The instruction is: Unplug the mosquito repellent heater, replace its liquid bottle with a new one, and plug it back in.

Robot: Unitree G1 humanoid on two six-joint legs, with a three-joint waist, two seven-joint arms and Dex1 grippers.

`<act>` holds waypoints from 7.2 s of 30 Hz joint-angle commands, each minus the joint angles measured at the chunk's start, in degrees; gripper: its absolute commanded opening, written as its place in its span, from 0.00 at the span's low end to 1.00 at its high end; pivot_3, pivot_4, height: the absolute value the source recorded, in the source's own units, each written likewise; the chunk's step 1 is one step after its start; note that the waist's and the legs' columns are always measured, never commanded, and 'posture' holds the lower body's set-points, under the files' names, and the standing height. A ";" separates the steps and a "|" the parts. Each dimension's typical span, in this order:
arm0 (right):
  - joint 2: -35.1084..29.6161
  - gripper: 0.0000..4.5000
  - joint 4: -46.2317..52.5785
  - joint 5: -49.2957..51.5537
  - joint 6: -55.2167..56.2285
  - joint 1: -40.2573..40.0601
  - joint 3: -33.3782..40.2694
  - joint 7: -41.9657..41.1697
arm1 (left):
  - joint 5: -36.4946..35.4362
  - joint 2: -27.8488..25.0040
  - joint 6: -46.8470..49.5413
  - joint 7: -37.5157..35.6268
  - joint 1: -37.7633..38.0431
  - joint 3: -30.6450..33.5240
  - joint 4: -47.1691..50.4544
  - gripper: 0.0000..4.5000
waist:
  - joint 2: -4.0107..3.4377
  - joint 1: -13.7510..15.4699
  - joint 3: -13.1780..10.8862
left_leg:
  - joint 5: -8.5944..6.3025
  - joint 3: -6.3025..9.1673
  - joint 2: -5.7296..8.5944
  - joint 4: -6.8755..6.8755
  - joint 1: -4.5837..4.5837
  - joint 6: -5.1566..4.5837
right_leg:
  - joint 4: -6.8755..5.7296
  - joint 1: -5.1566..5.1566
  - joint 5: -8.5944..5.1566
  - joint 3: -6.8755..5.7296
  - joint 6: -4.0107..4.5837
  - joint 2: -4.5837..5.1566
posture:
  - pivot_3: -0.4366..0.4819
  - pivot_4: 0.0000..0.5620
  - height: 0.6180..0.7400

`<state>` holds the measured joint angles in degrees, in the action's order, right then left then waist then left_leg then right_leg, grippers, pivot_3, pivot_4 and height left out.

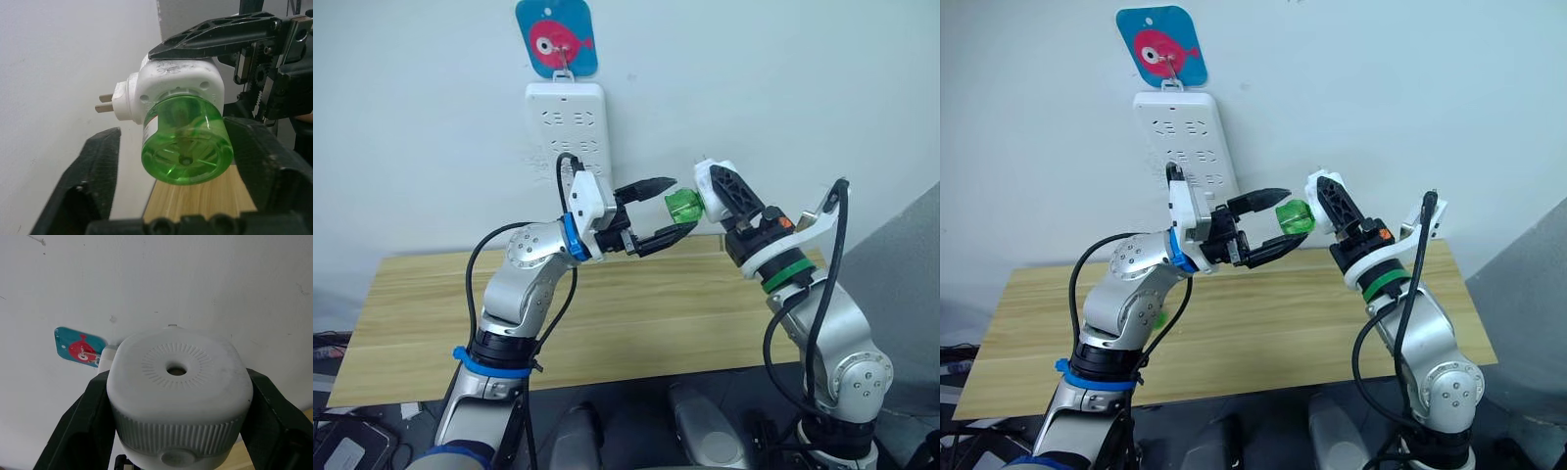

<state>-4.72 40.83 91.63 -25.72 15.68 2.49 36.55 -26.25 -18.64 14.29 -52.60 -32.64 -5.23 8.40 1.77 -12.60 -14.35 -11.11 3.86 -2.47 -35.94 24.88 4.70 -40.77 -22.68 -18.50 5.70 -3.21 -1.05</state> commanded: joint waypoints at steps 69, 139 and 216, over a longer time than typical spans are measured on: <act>-36.13 0.69 -27.25 21.37 -42.81 8.08 -6.90 -52.48 | 0.89 -14.23 -18.45 -19.95 14.27 -2.40 7.63 0.50 | -0.02 6.19 -0.08 | -0.05 -0.21 -0.14 0.01 0.03 -0.07 | 0.44 0.05 -0.02 0.12 0.06 -0.09 | 0.32 0.41 0.86; -39.03 0.68 -25.74 21.37 -40.83 8.13 -8.14 -51.70 | -15.76 -27.18 17.01 -17.81 7.68 0.31 10.09 0.71 | -0.05 7.33 -0.18 | -0.08 0.04 -0.20 0.05 0.12 -0.11 | 0.74 0.17 0.10 -0.14 0.20 -0.13 | 0.34 0.40 0.86; -39.34 0.68 -26.87 21.37 -40.11 9.69 -7.97 -50.97 | -14.85 -24.74 5.57 -16.11 9.20 -0.39 8.96 0.50 | -0.10 7.67 -0.34 | -0.12 0.01 -0.14 -0.03 0.11 -0.18 | 0.79 0.26 0.20 -0.15 0.34 -0.04 | 0.35 0.40 0.86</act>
<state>-43.90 12.20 111.42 -65.68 25.17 -7.19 -13.51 -31.36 -39.63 -0.85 -74.63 -20.62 -5.82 14.40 1.66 -4.93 -14.69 -11.22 3.90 -2.61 -35.98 25.00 4.52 -40.00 -22.41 -18.31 5.52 -2.89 -1.09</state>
